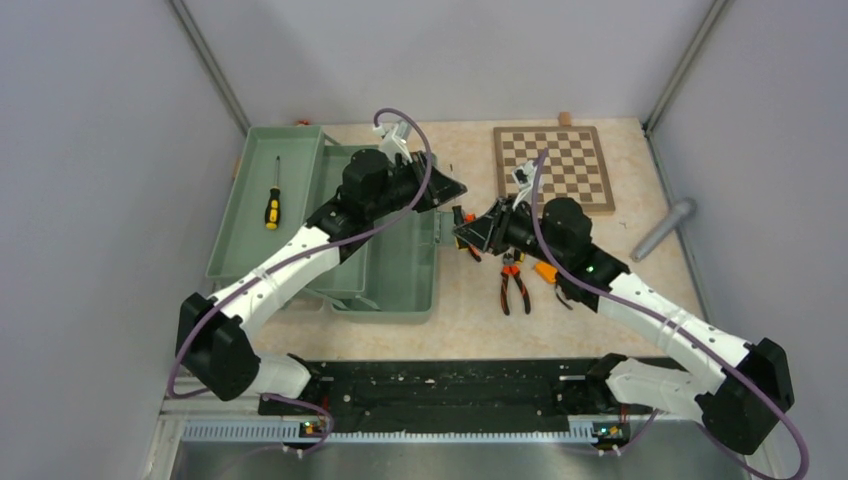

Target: Pack the tool kit

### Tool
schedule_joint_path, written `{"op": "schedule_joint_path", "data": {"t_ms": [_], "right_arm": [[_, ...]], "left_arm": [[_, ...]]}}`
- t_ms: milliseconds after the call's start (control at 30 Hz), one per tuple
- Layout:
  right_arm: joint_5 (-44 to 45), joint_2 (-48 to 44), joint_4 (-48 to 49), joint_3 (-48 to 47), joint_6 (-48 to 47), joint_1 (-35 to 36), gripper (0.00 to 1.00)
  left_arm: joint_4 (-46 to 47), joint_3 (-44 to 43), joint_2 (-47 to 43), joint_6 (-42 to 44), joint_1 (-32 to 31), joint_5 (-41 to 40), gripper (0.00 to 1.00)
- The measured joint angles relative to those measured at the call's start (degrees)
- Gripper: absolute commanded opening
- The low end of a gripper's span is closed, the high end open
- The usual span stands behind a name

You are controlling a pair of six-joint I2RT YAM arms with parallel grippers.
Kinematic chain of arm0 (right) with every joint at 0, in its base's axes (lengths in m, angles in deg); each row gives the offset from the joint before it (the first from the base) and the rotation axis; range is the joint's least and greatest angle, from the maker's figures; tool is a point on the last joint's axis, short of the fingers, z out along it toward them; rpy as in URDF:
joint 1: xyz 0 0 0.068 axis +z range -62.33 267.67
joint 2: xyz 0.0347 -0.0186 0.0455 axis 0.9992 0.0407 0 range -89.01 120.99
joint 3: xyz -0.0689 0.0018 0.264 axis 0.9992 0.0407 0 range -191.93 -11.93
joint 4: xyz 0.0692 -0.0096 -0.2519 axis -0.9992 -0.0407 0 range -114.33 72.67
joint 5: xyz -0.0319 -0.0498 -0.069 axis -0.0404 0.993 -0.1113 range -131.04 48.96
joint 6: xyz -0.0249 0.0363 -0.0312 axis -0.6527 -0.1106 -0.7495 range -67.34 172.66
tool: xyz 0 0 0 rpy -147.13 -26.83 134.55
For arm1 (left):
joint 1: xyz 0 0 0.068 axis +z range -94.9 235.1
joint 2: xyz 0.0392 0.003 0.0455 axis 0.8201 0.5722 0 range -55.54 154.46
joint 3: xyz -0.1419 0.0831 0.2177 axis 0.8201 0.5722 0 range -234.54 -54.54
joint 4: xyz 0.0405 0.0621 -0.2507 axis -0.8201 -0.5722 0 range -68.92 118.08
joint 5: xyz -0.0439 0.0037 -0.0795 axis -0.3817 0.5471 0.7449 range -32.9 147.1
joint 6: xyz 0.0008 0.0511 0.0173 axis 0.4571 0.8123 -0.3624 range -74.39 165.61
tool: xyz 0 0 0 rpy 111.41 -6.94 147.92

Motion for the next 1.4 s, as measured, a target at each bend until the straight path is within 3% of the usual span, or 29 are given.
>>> {"op": "schedule_joint_path", "data": {"t_ms": [33,133,333,467,733,900,1167,1300,1400], "right_arm": [[0.0,0.1,0.1,0.0,0.0,0.1,0.00],[0.0,0.1,0.7,0.0,0.0,0.3,0.04],[0.7,0.1,0.6,0.0,-0.3,0.5,0.56],[3.7,-0.1,-0.4,0.0,-1.8,0.6,0.77],[11.0,-0.4,-8.3,-1.2,-6.6,0.7,0.82],[14.9,-0.5,-11.6,-1.2,-8.2,0.7,0.85],[17.4,-0.5,-14.3,-1.2,-9.3,0.7,0.86],[18.3,-0.5,-15.3,-1.2,-9.7,0.7,0.86],[19.2,-0.5,-16.3,-1.2,-9.9,0.7,0.86]], "left_arm": [[0.2,0.0,0.0,0.1,-0.3,-0.1,0.01],[0.6,0.0,0.0,0.5,-0.8,-0.6,0.00],[-2.3,-0.5,-0.9,3.5,-0.9,-3.1,0.00],[-11.3,-4.6,-2.7,11.0,0.5,-6.5,0.00],[-32.7,-23.5,-4.5,29.8,15.5,-14.9,0.00],[-45.2,-35.4,-2.2,41.0,21.8,-25.0,0.00],[-53.7,-37.1,7.3,51.6,27.5,-37.8,0.00],[-55.4,-37.1,13.4,53.1,30.7,-38.2,0.01],[-56.1,-37.1,16.3,53.2,32.2,-37.2,0.08]]}}
